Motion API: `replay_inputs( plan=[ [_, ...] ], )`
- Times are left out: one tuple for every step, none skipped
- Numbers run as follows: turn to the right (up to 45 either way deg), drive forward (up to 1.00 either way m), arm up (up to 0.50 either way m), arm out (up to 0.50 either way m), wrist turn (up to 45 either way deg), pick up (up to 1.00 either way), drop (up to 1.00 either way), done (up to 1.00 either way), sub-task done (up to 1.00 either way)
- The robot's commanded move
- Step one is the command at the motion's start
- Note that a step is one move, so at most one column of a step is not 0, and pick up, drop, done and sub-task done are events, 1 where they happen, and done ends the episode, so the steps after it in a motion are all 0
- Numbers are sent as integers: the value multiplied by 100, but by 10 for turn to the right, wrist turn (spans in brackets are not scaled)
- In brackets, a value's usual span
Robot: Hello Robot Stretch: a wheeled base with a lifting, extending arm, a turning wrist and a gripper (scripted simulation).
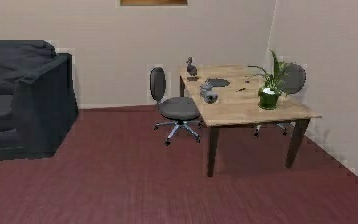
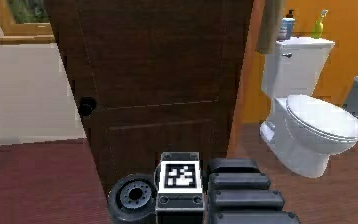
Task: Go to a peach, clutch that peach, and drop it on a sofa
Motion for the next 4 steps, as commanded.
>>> replay_inputs(
  plan=[
    [-90,0,0,0,0,0,0,0,0],
    [0,50,0,0,0,0,0,0,0],
    [-390,0,0,0,0,0,0,0,0],
    [0,50,0,0,0,0,0,0,0]
  ],
)
